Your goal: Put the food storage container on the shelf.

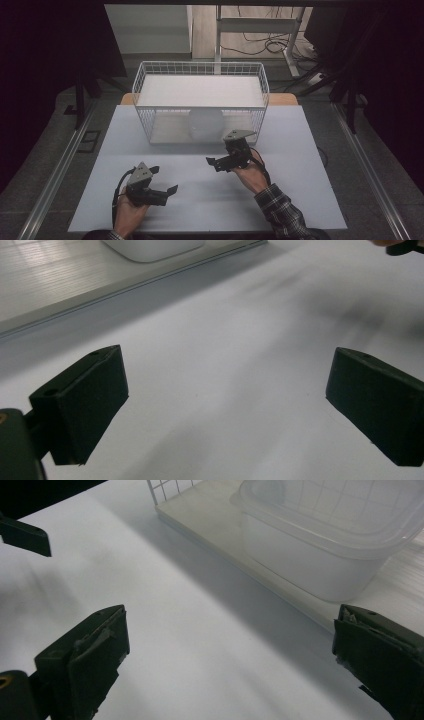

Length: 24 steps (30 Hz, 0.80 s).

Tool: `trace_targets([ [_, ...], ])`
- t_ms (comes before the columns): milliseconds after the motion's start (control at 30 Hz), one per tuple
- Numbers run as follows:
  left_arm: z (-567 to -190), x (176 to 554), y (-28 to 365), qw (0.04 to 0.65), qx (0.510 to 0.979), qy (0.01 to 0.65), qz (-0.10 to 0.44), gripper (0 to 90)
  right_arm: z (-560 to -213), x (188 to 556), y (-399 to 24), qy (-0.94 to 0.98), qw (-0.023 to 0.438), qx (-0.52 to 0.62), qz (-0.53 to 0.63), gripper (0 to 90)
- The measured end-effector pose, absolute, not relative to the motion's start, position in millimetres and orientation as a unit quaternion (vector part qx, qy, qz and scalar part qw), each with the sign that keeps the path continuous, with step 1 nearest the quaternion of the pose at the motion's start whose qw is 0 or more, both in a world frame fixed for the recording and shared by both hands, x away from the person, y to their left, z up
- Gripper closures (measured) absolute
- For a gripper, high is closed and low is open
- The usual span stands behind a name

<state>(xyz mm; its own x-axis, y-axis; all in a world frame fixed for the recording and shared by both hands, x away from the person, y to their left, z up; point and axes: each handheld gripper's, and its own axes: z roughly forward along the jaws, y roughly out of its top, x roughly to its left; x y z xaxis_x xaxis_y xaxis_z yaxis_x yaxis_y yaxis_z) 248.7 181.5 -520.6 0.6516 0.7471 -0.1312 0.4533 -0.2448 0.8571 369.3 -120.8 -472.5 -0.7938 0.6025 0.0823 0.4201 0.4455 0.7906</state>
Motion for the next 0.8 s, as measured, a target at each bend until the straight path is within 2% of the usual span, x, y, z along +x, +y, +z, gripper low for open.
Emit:
trace_targets([
  [800,-521.1,248.3,180.6,0.475,0.778,0.381,0.156,4.8,-472.1,340.9,-149.9,0.843,0.138,0.303,0.422,0.4],
])
